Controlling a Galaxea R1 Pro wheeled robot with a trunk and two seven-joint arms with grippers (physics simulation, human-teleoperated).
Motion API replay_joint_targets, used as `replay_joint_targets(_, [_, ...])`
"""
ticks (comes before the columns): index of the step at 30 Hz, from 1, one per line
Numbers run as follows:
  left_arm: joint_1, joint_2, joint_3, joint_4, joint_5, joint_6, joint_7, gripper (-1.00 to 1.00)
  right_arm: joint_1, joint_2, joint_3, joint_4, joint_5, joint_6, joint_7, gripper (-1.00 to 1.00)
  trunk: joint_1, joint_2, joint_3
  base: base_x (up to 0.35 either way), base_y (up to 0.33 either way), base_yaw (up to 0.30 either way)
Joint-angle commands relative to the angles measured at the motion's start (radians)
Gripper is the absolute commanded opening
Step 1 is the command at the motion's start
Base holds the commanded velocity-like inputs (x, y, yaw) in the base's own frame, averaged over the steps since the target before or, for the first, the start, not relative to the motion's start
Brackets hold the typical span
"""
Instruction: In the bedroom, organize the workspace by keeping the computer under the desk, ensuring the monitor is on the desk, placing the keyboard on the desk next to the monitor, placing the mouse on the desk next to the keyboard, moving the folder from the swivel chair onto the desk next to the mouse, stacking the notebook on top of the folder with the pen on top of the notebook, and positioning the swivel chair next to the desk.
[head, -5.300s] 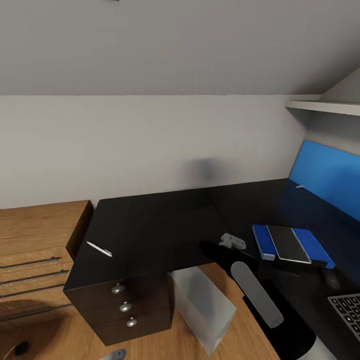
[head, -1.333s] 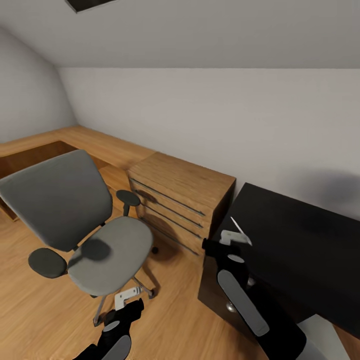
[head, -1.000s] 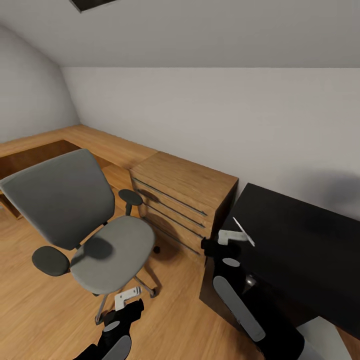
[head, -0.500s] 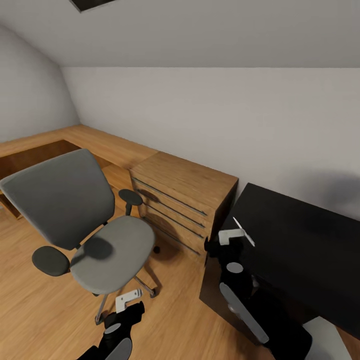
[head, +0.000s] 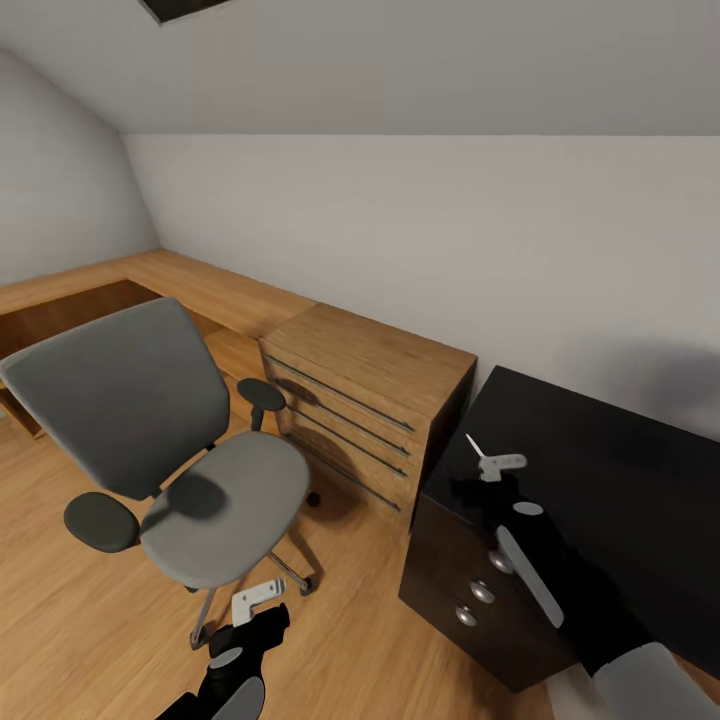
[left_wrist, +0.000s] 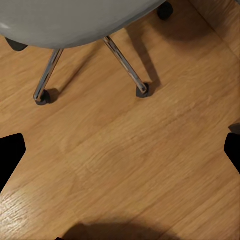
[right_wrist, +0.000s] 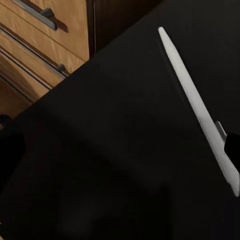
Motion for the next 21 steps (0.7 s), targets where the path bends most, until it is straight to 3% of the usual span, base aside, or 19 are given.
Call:
replay_joint_targets(1, [-0.001, 0.001, -0.003, -0.002, 0.002, 0.005, 0.007, 1.00, -0.007, -0.001, 0.000, 0.019, -0.001, -0.014, 0.007, 1.00, 0.000, -0.001, -0.001, 0.000, 0.000, 0.000])
replay_joint_targets(5, [-0.001, 0.000, -0.003, -0.002, 0.002, 0.004, 0.006, 1.00, -0.034, -0.002, -0.011, 0.119, 0.037, -0.100, 0.063, 1.00, 0.000, -0.001, -0.001, 0.000, 0.000, 0.000])
replay_joint_targets(6, [-0.001, 0.000, -0.004, -0.001, 0.002, 0.004, 0.005, 1.00, -0.053, -0.002, -0.014, 0.183, 0.050, -0.153, 0.097, 1.00, 0.000, -0.001, -0.001, 0.000, 0.000, 0.000])
replay_joint_targets(11, [-0.001, 0.000, -0.004, -0.002, 0.001, 0.004, 0.005, 1.00, -0.067, -0.003, -0.015, 0.265, 0.058, -0.263, 0.155, 1.00, 0.000, -0.001, -0.001, 0.000, 0.000, 0.000])
replay_joint_targets(21, [-0.001, 0.001, -0.017, -0.001, 0.002, 0.004, 0.005, 1.00, -0.105, -0.013, -0.025, 0.366, 0.059, -0.335, 0.178, 1.00, 0.000, -0.001, -0.001, 0.000, 0.000, 0.000])
